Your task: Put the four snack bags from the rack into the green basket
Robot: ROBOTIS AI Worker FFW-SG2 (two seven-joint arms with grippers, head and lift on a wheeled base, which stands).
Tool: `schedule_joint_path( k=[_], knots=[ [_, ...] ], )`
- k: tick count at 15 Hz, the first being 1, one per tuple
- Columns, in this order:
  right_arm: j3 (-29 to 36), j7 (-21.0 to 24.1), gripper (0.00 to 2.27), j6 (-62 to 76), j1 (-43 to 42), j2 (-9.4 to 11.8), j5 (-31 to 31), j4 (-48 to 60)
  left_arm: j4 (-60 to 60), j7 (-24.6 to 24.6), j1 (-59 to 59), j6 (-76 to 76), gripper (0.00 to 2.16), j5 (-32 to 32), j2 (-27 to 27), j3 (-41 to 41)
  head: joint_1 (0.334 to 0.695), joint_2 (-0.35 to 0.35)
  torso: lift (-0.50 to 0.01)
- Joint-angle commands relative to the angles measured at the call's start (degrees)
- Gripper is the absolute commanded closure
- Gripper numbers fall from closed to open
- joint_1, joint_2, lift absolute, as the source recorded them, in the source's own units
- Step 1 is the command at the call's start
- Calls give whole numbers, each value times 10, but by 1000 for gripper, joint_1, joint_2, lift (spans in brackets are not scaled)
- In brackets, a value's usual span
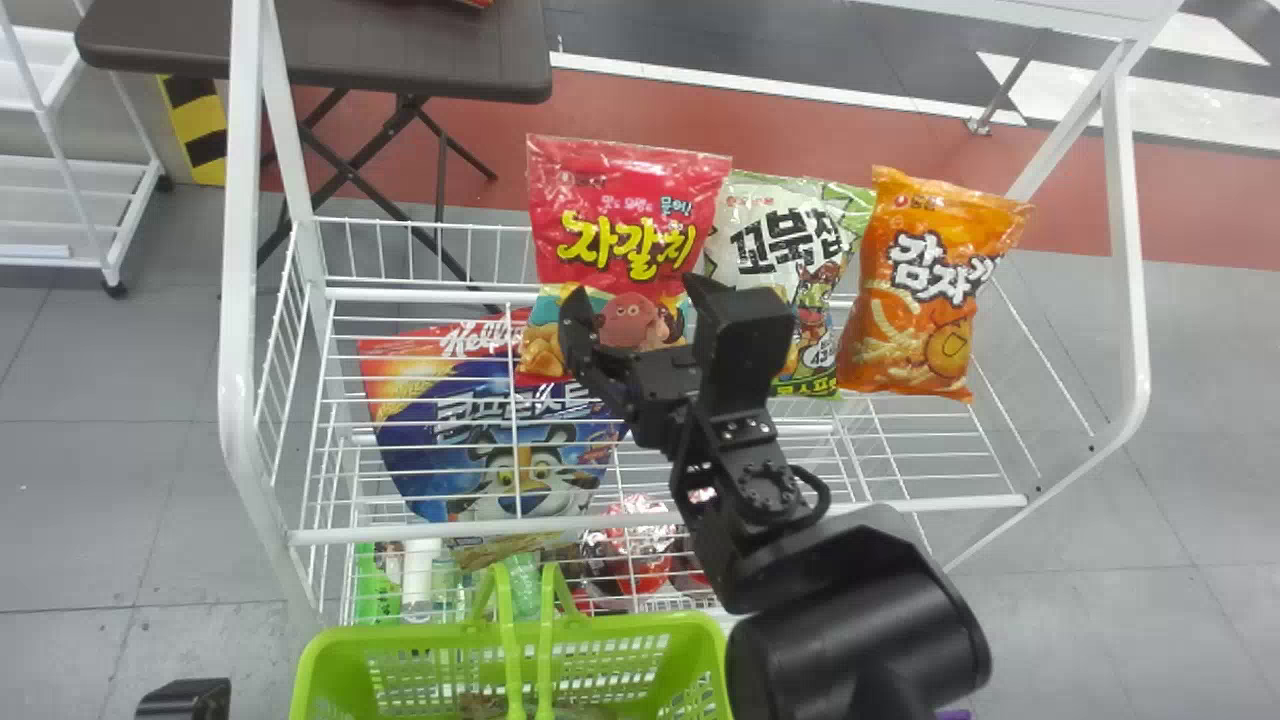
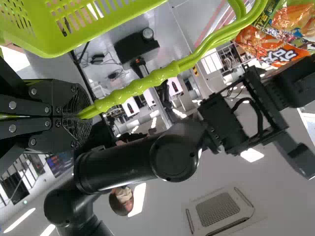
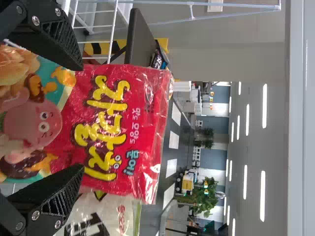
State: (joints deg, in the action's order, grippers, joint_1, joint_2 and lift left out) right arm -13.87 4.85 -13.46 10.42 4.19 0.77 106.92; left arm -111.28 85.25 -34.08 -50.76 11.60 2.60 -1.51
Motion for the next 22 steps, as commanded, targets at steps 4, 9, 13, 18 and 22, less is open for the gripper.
schedule_joint_path(
  k=[4,9,13,18,22],
  knots=[
    [-5,79,130,7,-43,-20,13,-69,15,1,18,-2,2138,8,13,2,695,-209,-6],
    [-4,49,1747,-32,-60,-19,13,-83,25,2,24,-2,2138,14,16,4,695,-200,-6],
    [-4,40,2135,-34,-53,-18,13,-71,29,1,29,-2,2138,15,16,4,695,-187,-6],
    [-3,32,2135,-37,-4,-14,9,7,36,-2,31,-2,2138,14,14,2,695,-185,-6],
    [0,24,2135,-97,82,6,8,152,43,-4,37,0,2138,13,13,-1,695,-194,-6]
  ],
)
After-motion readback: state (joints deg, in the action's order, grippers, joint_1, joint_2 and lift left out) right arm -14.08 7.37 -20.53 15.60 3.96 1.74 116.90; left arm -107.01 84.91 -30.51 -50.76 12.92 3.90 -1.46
